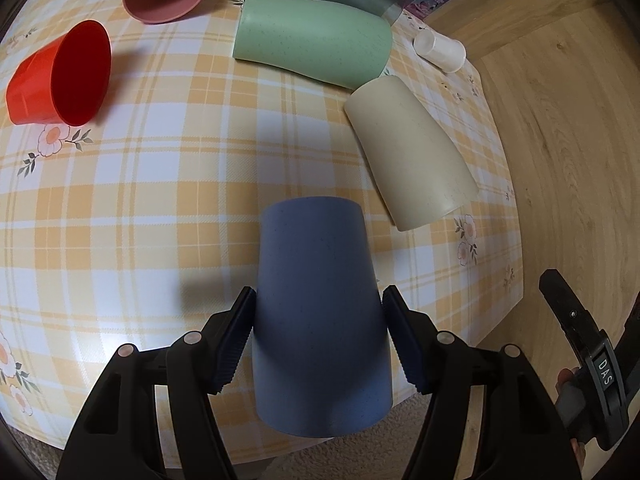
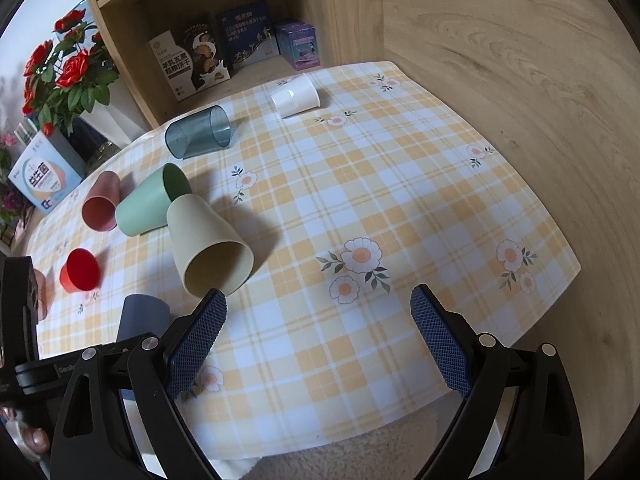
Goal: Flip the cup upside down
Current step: 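Lift the blue cup with the left tool and carry it toward the right tool, then open the left tool to release the blue cup onto the table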
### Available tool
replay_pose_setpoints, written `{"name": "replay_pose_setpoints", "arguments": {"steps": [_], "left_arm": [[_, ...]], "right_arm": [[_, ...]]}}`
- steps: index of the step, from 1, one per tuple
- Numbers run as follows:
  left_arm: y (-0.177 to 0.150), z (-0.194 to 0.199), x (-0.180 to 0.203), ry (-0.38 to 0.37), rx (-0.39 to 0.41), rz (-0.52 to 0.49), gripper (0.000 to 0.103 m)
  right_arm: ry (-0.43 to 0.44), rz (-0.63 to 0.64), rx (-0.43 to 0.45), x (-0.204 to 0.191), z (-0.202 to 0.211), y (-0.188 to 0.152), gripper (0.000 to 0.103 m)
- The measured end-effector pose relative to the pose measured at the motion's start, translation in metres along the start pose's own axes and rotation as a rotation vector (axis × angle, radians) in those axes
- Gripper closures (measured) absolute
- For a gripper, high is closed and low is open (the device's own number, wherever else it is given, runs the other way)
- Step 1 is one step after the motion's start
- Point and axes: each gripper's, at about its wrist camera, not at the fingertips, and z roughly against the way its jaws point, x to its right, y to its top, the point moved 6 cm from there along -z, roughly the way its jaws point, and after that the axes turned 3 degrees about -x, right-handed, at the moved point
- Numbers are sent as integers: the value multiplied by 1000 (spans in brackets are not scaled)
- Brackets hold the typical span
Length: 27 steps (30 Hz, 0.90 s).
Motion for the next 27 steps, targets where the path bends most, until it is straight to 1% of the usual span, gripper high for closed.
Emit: {"name": "replay_pose_setpoints", "arguments": {"steps": [4,8,13,20,27], "left_arm": [[0,1,-2,-9,-3,2,39],[-1,3,-6,-4,1,7,34],[-2,8,-11,1,13,10,32],[-1,24,-16,-1,51,-5,25],[1,50,-32,15,104,-4,21]], "right_arm": [[-2,8,-6,-3,0,0,13],[0,12,-18,-6,1,-1,13],[-1,25,-22,-11,4,-2,13],[3,48,-24,-25,11,-3,13],[19,68,-33,-40,15,-5,13]]}}
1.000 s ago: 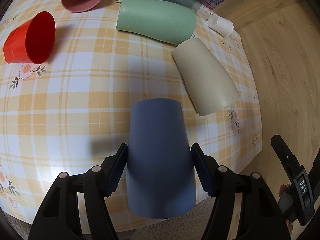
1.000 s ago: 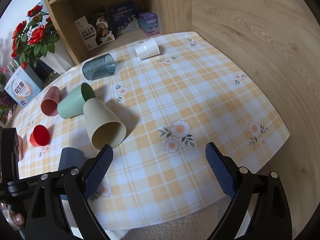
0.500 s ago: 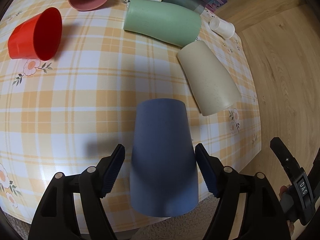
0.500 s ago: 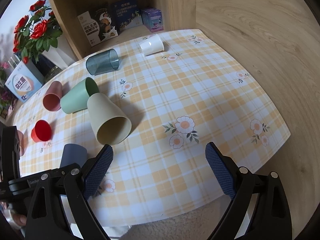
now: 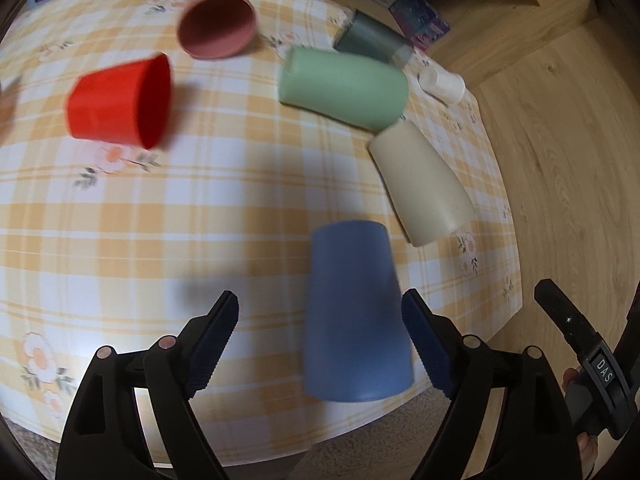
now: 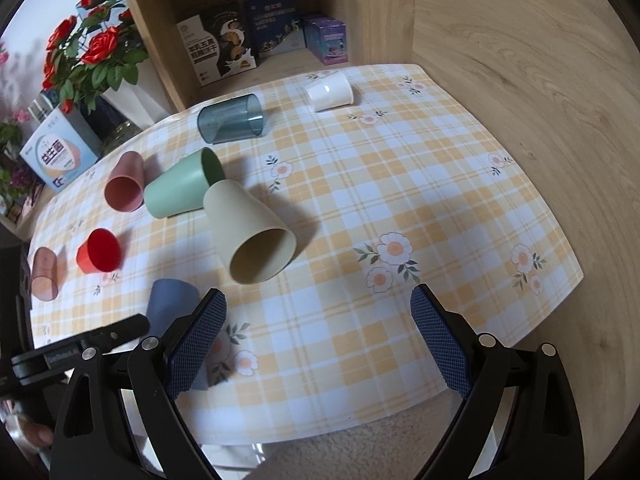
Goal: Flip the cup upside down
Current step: 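Open the left tool to release the blue cup onto the table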
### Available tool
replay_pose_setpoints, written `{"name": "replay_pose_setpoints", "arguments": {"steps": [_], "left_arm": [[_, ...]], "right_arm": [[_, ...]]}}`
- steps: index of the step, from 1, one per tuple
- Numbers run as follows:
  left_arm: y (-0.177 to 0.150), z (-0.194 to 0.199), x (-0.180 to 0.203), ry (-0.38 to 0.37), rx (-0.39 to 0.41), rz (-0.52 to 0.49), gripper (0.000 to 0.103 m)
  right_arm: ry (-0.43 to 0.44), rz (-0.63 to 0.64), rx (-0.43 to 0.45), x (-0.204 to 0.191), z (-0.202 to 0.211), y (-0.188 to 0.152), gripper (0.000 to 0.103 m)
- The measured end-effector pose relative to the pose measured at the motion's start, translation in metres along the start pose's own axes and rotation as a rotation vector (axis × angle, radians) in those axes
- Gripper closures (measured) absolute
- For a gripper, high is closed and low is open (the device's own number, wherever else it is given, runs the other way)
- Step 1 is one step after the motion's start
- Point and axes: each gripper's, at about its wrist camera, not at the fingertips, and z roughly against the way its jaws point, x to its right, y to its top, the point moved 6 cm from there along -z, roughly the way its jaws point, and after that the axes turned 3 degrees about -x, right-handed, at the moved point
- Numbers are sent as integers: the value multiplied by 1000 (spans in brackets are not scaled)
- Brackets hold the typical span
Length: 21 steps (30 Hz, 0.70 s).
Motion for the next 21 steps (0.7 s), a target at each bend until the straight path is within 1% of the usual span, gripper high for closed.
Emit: {"name": "replay_pose_setpoints", "arguments": {"steps": [2,6,8,11,14,17,20,21], "left_arm": [[2,12,-8,10,28,-2,21],[6,43,-26,60,122,-34,13],[8,62,-41,105,179,-41,8],[7,86,-62,184,251,-48,6],[1,105,-79,253,305,-53,6],[-4,119,-92,279,340,-53,6],[-9,133,-99,312,416,-55,6],[-9,136,-101,320,429,-52,6]], "right_arm": [[6,4,-4,-5,1,-1,13],[37,26,-4,-17,4,-1,13],[66,34,-9,-23,4,-1,13],[135,37,-34,-34,1,0,13],[182,62,-69,-49,-5,2,12],[239,112,-133,-74,-17,5,12],[284,155,-217,-99,-31,4,13],[289,166,-237,-105,-35,2,13]]}}
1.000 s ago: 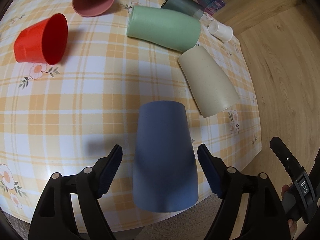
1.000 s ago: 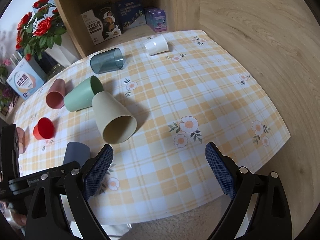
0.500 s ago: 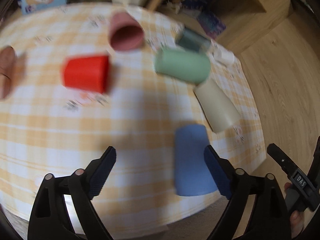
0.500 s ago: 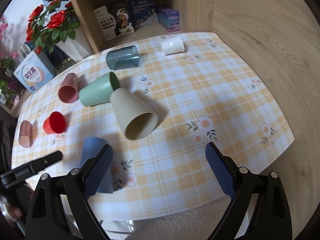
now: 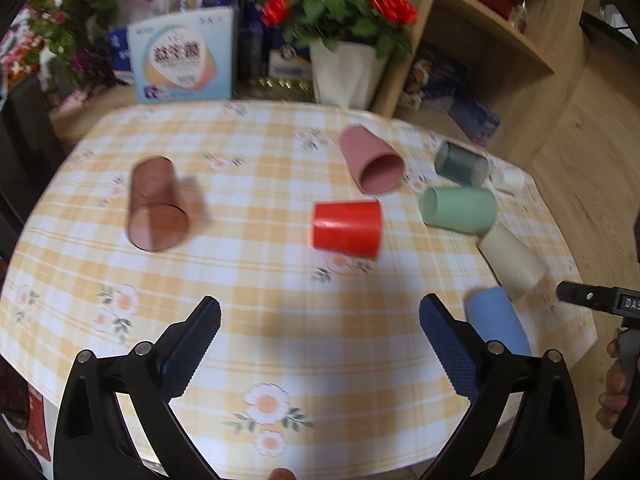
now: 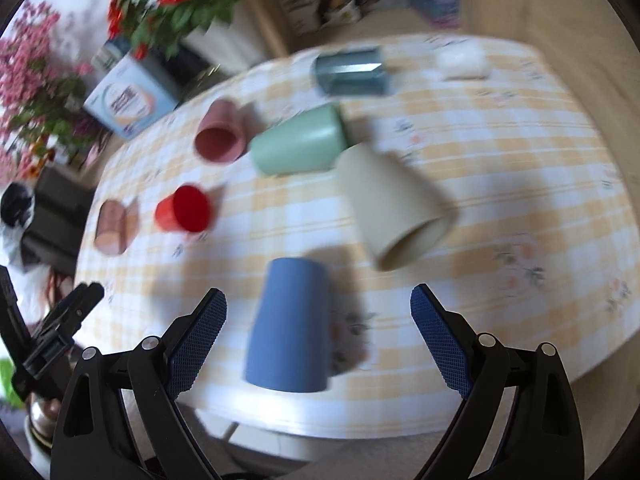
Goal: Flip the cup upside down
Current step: 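Open the left tool to release the blue cup onto the table, then grasp the blue cup with the right tool and rotate it mouth down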
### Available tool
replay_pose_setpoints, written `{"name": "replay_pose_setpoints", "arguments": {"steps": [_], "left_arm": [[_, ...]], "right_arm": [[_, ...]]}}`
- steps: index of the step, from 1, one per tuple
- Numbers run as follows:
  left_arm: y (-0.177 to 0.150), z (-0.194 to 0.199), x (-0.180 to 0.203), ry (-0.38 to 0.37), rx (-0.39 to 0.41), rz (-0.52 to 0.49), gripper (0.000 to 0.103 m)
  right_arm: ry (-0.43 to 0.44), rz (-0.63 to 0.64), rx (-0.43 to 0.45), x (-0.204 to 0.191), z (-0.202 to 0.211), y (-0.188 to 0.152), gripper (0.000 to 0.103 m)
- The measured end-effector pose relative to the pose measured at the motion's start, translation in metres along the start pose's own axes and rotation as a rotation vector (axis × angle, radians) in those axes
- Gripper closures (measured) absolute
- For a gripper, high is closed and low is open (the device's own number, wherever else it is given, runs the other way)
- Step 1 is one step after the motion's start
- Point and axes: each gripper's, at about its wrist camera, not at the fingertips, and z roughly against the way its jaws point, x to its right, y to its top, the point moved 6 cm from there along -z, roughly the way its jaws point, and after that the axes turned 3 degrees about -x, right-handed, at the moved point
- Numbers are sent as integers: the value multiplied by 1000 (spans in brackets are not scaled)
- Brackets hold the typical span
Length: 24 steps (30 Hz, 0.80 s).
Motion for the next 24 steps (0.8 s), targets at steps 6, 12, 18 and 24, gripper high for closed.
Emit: {"name": "replay_pose_setpoints", "arguments": {"steps": [6,12,18,24], "left_arm": [[3,8,-16,10,41,39,6],[-3,6,-30,19,23,74,6],[-9,4,-46,58,18,92,6],[-12,3,-54,60,20,112,6]], "right_arm": [[-4,26,-136,-24,-37,9,13],[-46,19,-217,-27,-64,17,13],[-88,-9,-278,-17,-84,14,26],[-104,-17,-292,-14,-95,13,26]]}}
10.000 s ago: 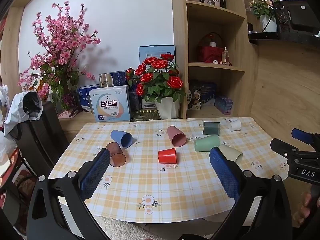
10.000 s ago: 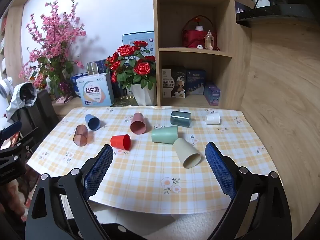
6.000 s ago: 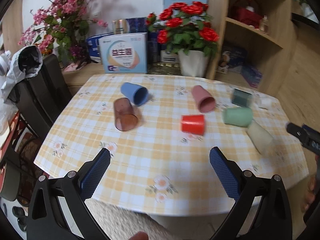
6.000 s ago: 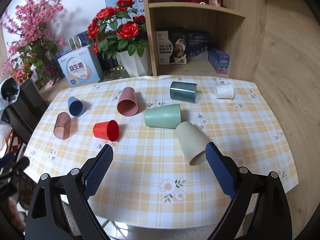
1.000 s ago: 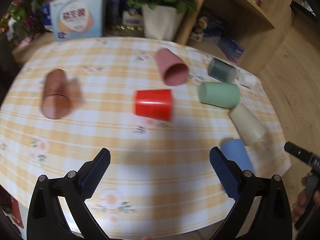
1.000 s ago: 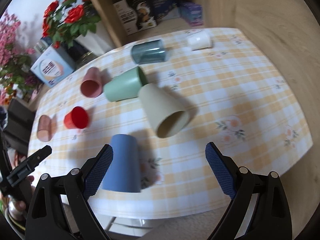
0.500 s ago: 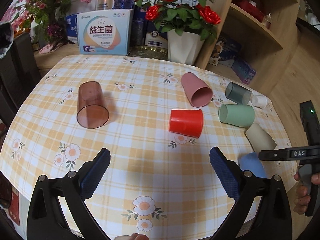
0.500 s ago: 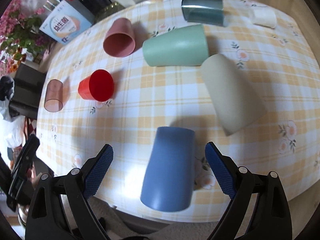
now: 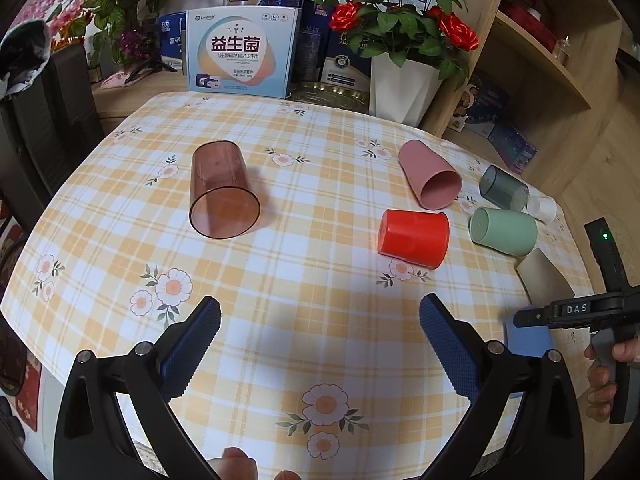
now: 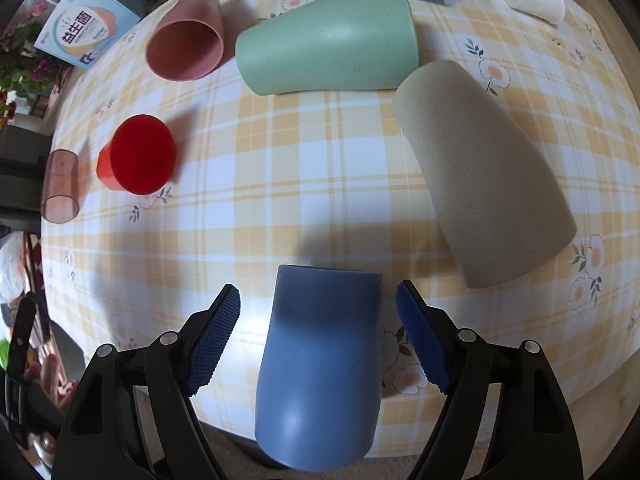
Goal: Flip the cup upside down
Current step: 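Grasp the blue cup with the right tool and rotate it mouth down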
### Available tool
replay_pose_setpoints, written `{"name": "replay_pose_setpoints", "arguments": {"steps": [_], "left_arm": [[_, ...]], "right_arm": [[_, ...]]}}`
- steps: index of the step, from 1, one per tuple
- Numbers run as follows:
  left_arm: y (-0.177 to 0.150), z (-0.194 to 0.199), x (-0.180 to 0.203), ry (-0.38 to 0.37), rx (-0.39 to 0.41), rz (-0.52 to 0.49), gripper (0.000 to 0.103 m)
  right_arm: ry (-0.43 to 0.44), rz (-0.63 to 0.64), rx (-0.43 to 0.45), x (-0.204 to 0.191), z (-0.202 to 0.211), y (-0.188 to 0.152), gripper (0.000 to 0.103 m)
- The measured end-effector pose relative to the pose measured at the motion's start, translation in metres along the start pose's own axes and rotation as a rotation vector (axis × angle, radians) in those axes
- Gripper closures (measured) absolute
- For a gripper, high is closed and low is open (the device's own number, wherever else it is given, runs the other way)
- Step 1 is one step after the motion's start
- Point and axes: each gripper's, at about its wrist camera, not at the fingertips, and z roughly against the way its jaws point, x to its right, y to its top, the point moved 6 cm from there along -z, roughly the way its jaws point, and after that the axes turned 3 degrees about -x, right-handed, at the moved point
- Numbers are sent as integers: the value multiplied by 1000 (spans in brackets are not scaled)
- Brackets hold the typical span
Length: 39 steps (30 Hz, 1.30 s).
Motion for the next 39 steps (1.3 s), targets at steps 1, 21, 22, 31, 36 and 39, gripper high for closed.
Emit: {"name": "replay_pose_setpoints", "arguments": {"steps": [1,21,22,31,36,39], "left_arm": [[-1,0,1,-3,-2,-3,6],[-10,4,18,-52,-17,-31,6],[-10,5,19,-49,-19,-36,6],[-16,4,23,-11,-43,-39,6],[-18,5,28,-27,-53,-33,6],[-19,7,32,-30,-49,-49,6]], "right_arm": [[-3,0,0,0,-2,1,26],[65,6,34,2,-1,-8,48],[71,10,43,2,1,-11,48],[98,64,211,6,32,-42,48],[121,65,267,12,43,-59,48],[139,56,293,15,48,-66,48]]}}
